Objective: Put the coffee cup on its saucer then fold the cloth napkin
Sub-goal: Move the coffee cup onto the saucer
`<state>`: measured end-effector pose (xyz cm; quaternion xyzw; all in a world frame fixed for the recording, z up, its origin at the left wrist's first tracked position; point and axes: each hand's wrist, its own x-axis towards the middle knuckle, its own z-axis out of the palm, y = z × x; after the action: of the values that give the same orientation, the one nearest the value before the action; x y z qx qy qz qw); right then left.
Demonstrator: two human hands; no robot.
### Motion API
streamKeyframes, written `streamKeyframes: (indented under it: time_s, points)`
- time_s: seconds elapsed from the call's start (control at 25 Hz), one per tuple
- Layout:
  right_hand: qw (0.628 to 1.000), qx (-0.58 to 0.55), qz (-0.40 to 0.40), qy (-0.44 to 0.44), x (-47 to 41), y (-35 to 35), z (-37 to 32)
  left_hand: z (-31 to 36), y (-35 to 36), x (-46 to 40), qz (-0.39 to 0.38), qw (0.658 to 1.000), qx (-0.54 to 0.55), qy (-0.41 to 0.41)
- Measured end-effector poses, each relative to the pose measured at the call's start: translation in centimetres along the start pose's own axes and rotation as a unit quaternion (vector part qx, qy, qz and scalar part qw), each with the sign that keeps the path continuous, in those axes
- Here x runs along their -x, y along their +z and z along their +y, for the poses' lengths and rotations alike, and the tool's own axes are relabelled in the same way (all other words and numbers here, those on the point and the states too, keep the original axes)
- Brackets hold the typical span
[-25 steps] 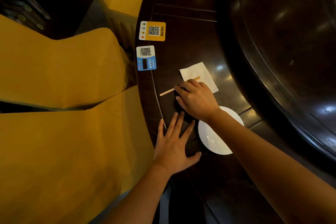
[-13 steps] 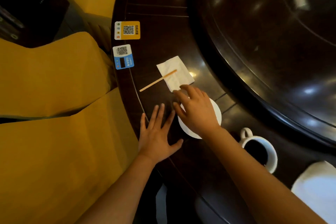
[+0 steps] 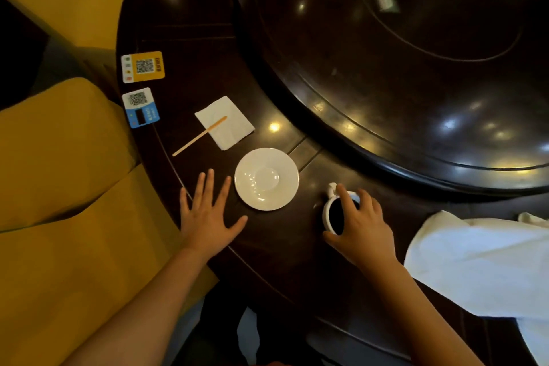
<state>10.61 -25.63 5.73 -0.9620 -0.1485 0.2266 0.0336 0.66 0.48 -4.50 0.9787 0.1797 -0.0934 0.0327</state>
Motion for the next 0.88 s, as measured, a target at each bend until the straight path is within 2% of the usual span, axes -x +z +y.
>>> streamKeyframes:
  time_s: [0.28,0.6,0.88]
  points:
    - [0.999,-0.036,0.018,0.005,-0.2,-0.2,-0.4,0.1,-0.1,0.0,0.015,1.0,0.017,0.008]
    - [0.987,-0.026,0.093,-0.128,-2.6,-1.8,-7.0,-0.2,0.0,-0.1,0.019,0.999,0.034,0.009]
    - [0.982,0.025,0.074,-0.173,-6.3,-0.5,-11.7,-0.2,-0.1,-0.2,0.008,0.999,0.036,0.011]
